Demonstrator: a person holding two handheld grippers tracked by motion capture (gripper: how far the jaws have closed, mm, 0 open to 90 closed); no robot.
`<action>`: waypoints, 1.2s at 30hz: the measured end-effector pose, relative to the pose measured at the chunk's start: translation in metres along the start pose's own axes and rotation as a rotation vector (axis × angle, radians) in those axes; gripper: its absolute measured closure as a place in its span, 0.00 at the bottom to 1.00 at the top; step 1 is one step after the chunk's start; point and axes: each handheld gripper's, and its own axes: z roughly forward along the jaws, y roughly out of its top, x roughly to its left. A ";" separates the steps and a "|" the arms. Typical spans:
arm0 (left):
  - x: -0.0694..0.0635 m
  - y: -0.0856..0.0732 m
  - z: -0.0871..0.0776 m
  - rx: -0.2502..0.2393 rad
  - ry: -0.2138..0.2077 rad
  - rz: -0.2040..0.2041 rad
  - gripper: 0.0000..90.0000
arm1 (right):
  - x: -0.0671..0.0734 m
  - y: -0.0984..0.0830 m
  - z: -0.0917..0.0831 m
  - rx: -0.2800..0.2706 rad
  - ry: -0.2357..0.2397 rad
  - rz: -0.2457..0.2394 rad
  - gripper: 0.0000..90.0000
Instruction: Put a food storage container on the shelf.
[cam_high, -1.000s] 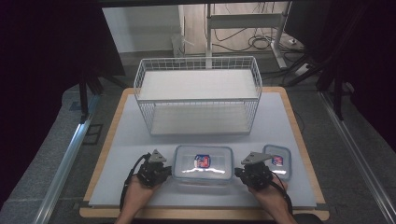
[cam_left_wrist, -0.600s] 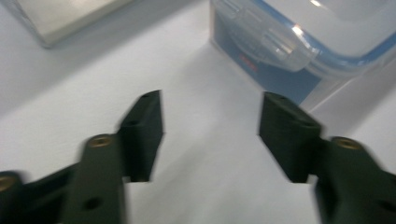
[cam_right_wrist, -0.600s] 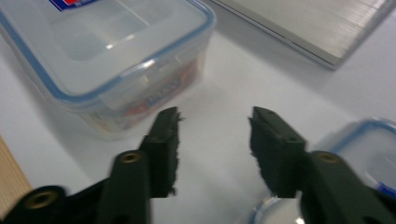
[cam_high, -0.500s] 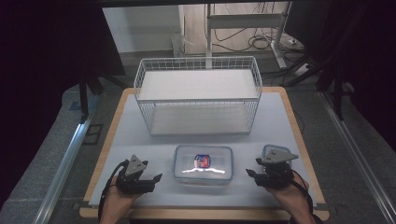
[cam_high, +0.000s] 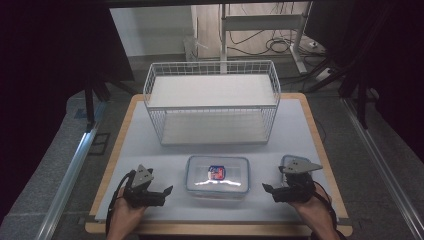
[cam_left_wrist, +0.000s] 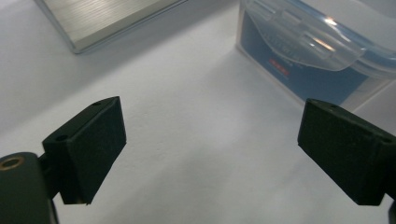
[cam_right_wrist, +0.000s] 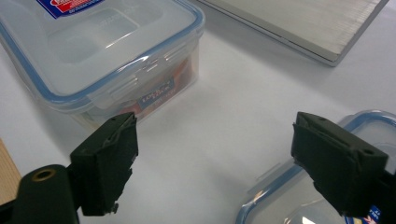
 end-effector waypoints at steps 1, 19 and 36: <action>0.000 0.000 0.001 0.001 0.002 -0.003 0.09 | 0.000 0.000 0.000 0.001 0.003 -0.003 0.15; -0.004 0.031 0.008 0.043 -0.156 -0.062 0.03 | 0.007 0.016 0.007 -0.016 0.133 0.042 0.07; 0.000 0.057 0.049 0.111 -0.433 -0.193 0.13 | 0.007 0.039 0.046 0.132 0.297 0.207 0.17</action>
